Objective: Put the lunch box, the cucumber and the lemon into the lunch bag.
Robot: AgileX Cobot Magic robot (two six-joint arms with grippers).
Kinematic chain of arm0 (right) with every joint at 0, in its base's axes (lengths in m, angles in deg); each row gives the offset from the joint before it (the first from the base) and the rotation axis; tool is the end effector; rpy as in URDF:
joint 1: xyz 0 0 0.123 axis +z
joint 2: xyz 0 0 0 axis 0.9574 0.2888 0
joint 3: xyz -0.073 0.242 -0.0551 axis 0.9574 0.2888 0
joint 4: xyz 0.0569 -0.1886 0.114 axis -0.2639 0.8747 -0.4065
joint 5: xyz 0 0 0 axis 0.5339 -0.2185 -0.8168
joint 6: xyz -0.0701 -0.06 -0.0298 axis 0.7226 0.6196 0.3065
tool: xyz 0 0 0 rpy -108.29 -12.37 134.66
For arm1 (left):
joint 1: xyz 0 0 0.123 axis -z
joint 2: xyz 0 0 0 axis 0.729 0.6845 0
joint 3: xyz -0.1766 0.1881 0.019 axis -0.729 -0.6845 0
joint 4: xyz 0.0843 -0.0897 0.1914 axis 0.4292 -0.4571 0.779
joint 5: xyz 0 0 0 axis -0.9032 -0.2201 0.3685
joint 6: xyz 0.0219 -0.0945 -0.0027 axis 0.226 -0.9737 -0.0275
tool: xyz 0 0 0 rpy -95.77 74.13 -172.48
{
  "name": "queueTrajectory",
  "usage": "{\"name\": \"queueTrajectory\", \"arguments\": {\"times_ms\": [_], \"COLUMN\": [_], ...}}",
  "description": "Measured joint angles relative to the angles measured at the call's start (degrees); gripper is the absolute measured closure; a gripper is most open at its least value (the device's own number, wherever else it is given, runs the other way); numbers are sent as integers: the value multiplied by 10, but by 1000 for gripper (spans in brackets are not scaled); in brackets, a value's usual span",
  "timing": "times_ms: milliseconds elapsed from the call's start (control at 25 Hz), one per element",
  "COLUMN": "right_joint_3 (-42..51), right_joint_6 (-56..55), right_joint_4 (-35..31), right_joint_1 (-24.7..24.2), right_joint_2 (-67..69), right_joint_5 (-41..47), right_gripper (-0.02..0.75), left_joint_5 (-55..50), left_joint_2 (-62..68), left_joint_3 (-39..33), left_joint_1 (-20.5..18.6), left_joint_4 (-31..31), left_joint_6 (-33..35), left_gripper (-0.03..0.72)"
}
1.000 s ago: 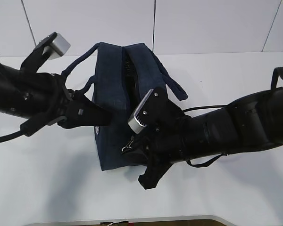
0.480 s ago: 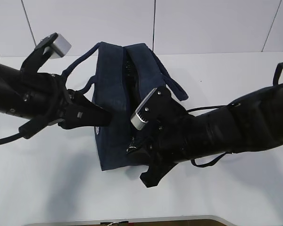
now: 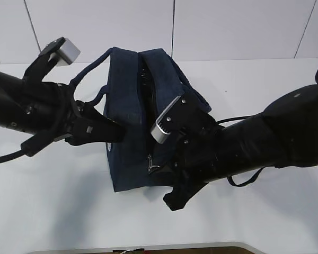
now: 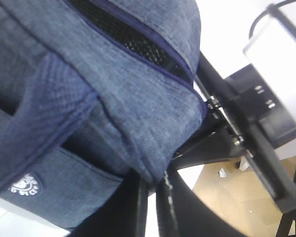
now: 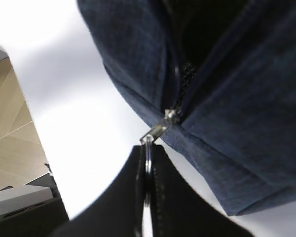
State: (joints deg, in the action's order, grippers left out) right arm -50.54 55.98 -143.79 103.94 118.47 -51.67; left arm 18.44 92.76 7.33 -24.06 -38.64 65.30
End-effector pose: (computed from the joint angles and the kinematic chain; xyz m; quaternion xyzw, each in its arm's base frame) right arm 0.2457 0.1936 0.1660 -0.4633 0.7905 0.2314 0.3271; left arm 0.2385 -0.1654 0.2169 0.2986 0.8346 -0.3665 0.2828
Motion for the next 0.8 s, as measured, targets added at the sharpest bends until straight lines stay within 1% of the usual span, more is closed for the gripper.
{"name": "queueTrajectory", "arguments": {"times_ms": [320,600,800], "right_joint_3": [0,0,0], "right_joint_6": [-79,-180,-200], "right_joint_4": [41,133,149], "right_joint_1": [0,0,0], "right_joint_2": [-23,-24,-24], "right_joint_5": [6,12,31], "right_gripper": [733,733,733], "left_joint_5": [0,0,-1], "left_joint_2": [0,0,0], "left_joint_3": [0,0,0], "left_joint_1": [0,0,0], "left_joint_4": [0,1,2], "left_joint_6": [0,1,1], "left_gripper": [699,699,699]}}
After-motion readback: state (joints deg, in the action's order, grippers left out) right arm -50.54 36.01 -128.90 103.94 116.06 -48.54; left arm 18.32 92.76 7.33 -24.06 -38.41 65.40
